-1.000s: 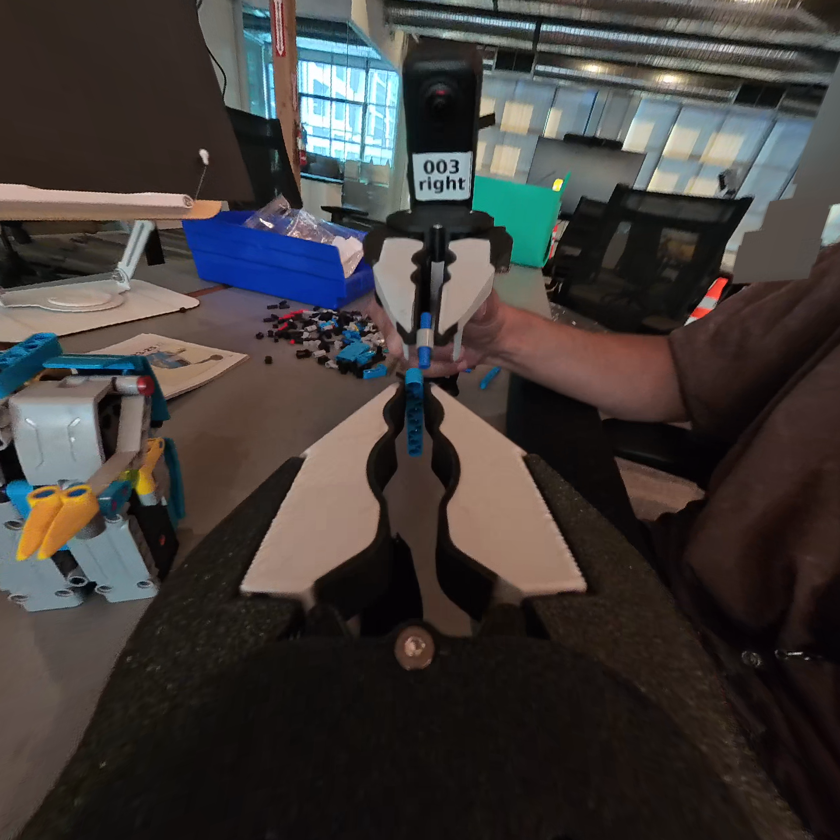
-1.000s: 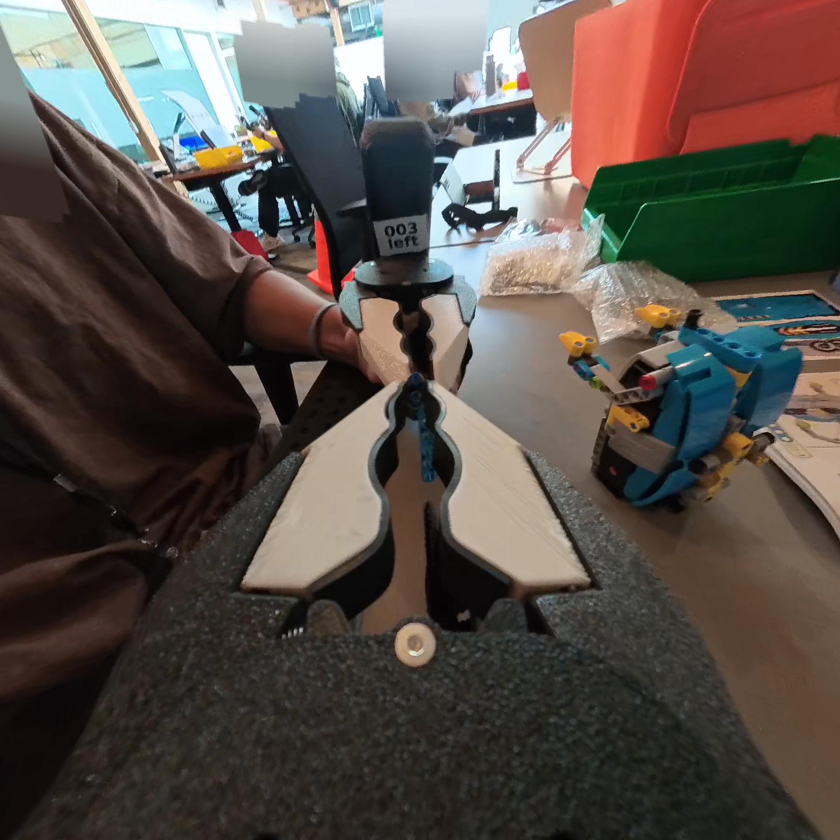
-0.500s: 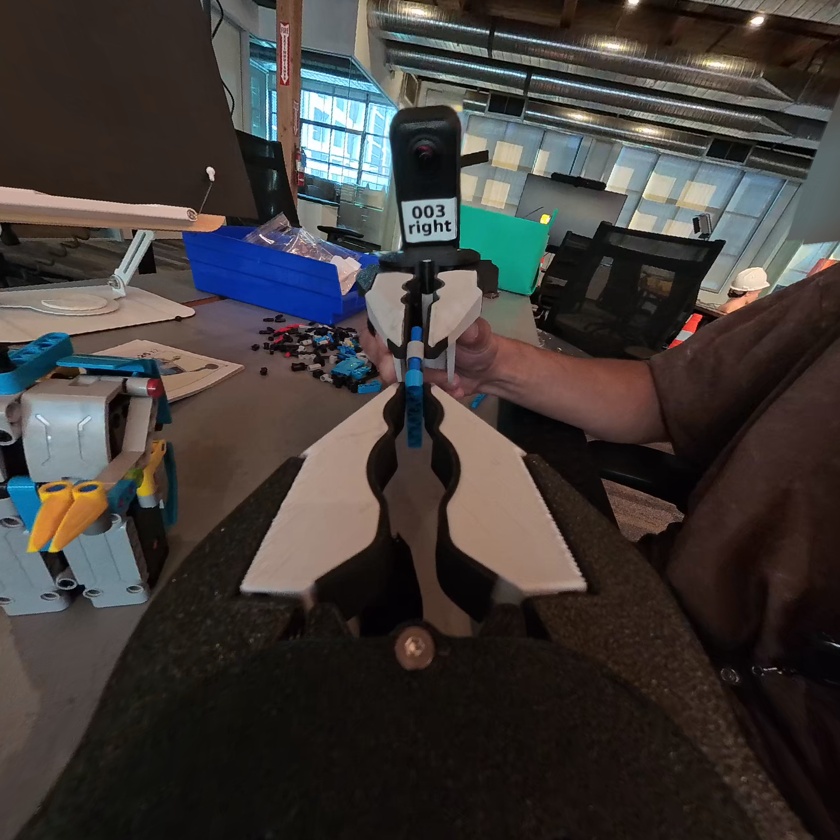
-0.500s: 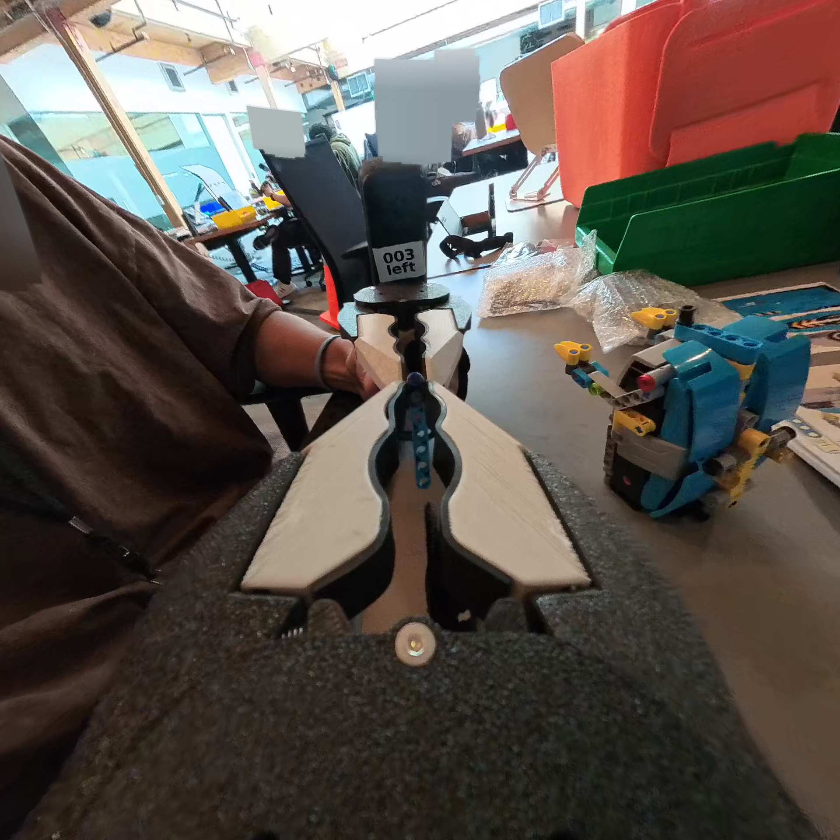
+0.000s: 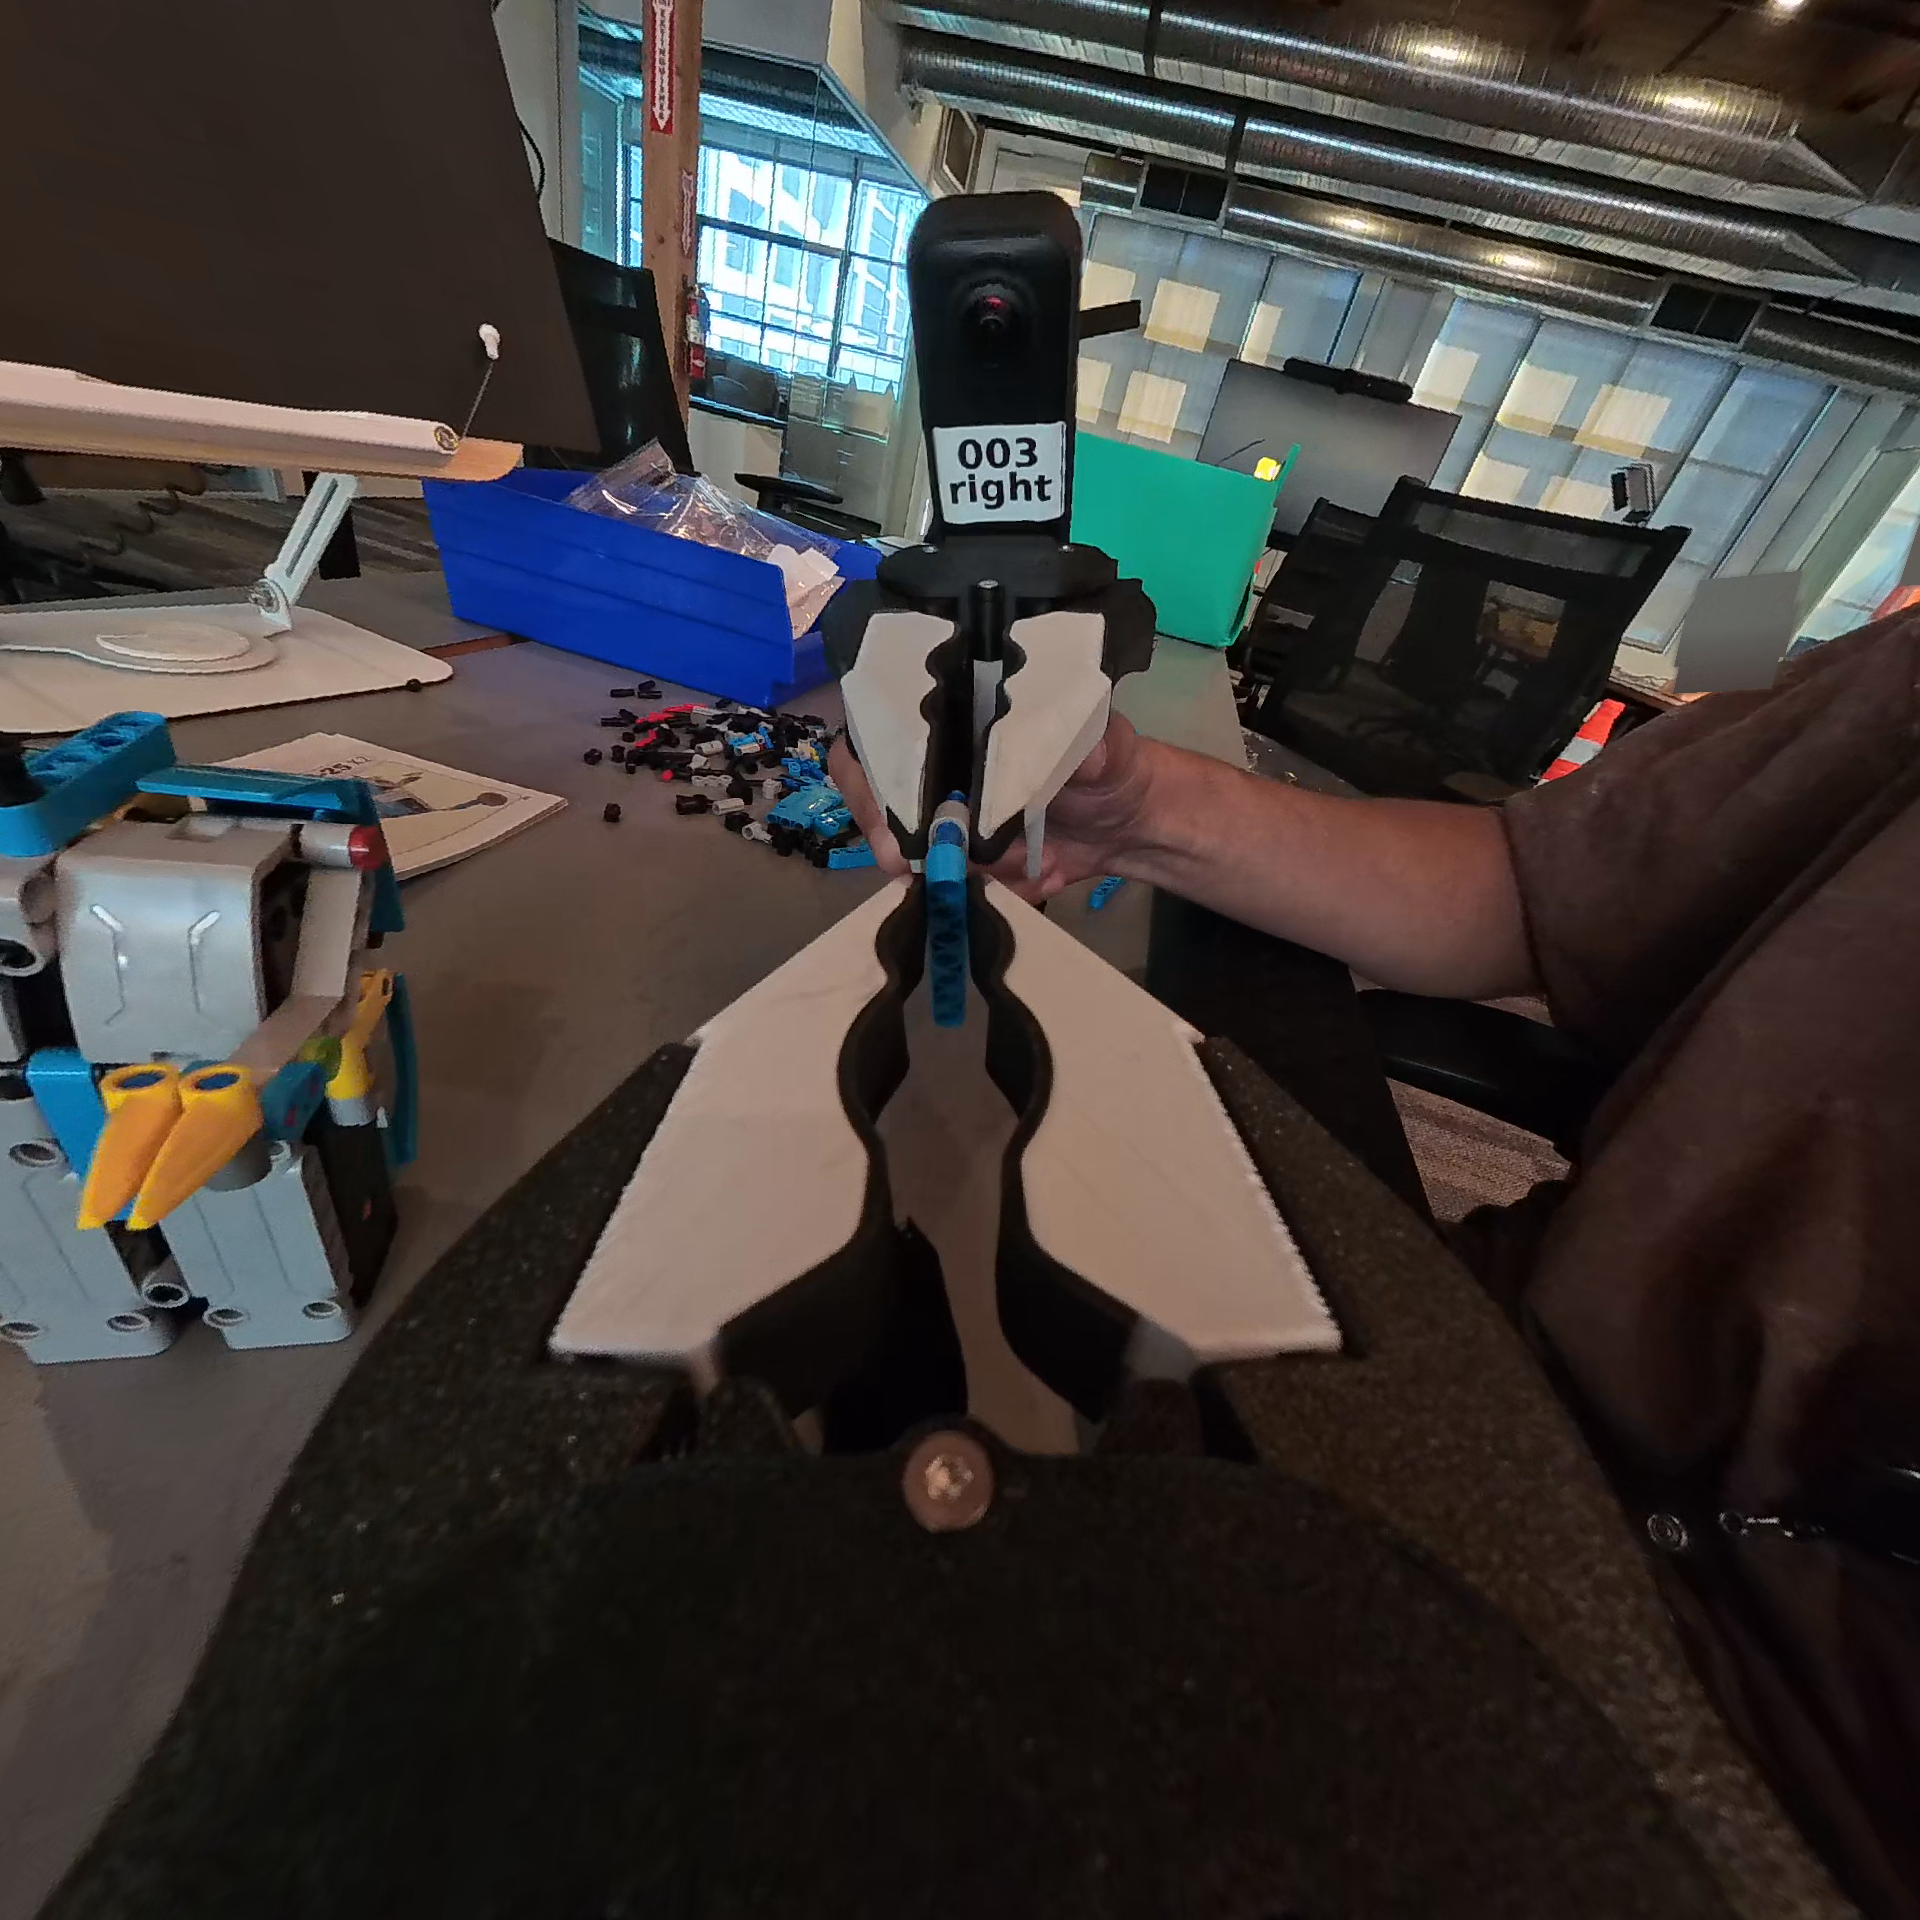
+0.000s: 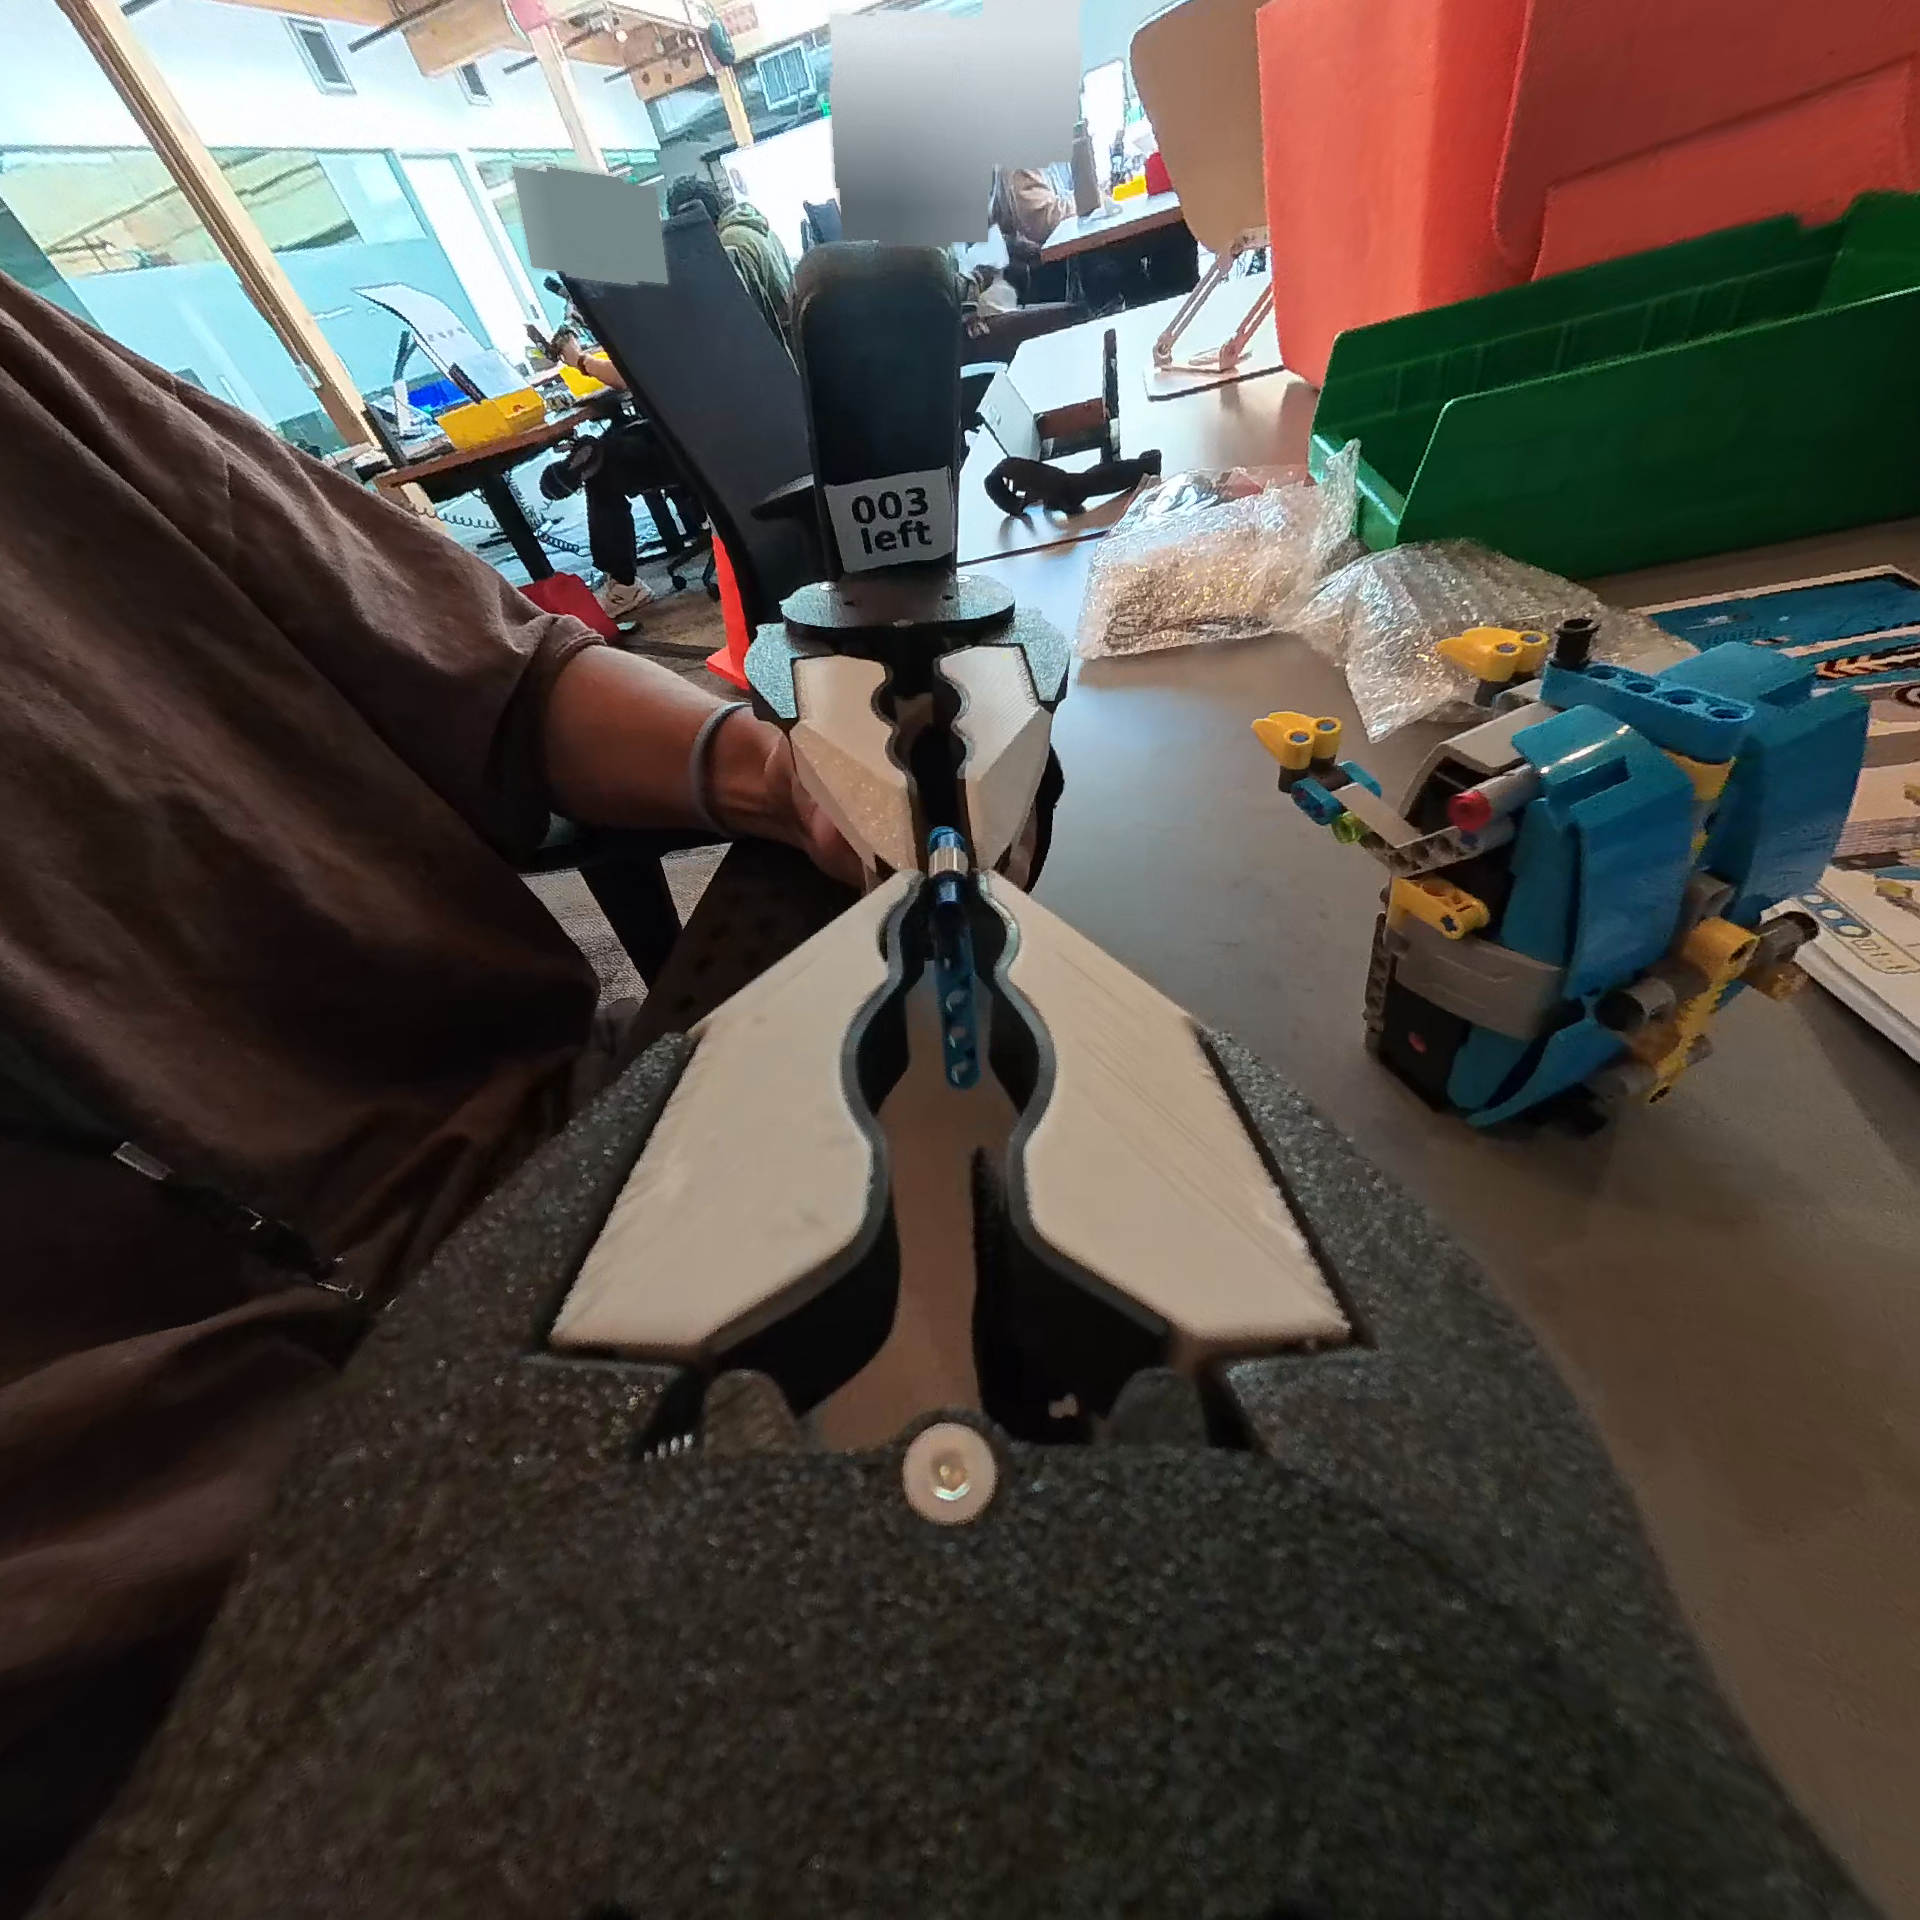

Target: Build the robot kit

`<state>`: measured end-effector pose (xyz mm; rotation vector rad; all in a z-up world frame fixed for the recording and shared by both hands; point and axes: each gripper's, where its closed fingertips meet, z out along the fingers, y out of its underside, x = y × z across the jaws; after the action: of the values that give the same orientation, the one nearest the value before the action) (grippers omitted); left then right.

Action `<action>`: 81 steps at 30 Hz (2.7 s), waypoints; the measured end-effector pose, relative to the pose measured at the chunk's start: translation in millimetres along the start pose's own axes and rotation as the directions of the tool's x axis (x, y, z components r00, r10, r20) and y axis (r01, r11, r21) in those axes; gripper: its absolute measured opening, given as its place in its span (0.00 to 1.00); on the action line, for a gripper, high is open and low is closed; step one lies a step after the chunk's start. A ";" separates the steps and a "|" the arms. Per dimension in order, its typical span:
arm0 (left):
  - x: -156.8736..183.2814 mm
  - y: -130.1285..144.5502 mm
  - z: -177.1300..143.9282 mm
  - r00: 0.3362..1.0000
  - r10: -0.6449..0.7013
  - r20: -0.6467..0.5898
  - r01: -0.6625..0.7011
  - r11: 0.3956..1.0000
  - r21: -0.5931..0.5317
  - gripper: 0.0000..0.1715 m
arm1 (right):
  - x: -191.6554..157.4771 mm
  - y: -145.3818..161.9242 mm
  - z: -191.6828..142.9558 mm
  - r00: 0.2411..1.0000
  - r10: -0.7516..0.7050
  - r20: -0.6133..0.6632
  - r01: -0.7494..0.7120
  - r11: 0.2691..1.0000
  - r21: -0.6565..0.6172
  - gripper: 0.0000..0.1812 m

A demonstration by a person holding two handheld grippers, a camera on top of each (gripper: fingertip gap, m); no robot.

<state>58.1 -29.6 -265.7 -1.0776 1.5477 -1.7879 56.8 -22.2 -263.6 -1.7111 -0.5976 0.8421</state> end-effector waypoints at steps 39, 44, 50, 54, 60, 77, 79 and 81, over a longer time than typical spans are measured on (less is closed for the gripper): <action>3.1 19.5 14.8 0.997 0.067 0.024 -0.064 0.991 -0.116 0.04 | -2.4 17.6 -7.7 0.985 -0.166 -0.047 0.148 0.953 -0.265 0.05; -20.1 -2.0 2.0 0.987 -0.149 0.058 0.147 0.989 0.035 0.04 | 16.8 7.4 -12.1 0.935 -0.281 -0.216 0.228 0.944 -0.240 0.22; -40.6 -18.6 -14.6 0.947 -0.313 0.065 0.297 0.937 0.187 0.04 | 35.9 -12.9 10.8 0.675 -0.516 -0.527 0.388 0.856 -0.342 0.30; -42.6 -23.2 -17.9 0.938 -0.342 0.061 0.320 0.919 0.233 0.04 | 47.2 -22.5 15.7 0.462 -0.632 -0.622 0.427 0.773 -0.469 0.30; -43.1 -24.6 -16.9 0.929 -0.367 0.047 0.345 0.904 0.253 0.04 | 50.1 -27.1 21.7 0.335 -0.709 -0.620 0.448 0.699 -0.558 0.24; -40.1 -25.1 -12.8 0.935 -0.346 0.080 0.314 0.910 0.271 0.04 | 56.7 -27.2 16.4 0.289 -0.712 -0.640 0.400 0.697 -0.595 0.19; -42.2 -22.5 -12.4 0.929 -0.358 0.092 0.323 0.907 0.269 0.04 | 58.7 -23.7 16.7 0.294 -0.716 -0.633 0.381 0.695 -0.610 0.19; -42.5 -22.9 -11.3 0.924 -0.371 0.091 0.333 0.899 0.284 0.04 | 59.2 -23.8 15.8 0.298 -0.708 -0.640 0.376 0.703 -0.603 0.18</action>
<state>73.8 15.7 -253.0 -1.3833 1.0378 -2.0324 81.8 38.3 -257.5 -1.7649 -0.5845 -0.7063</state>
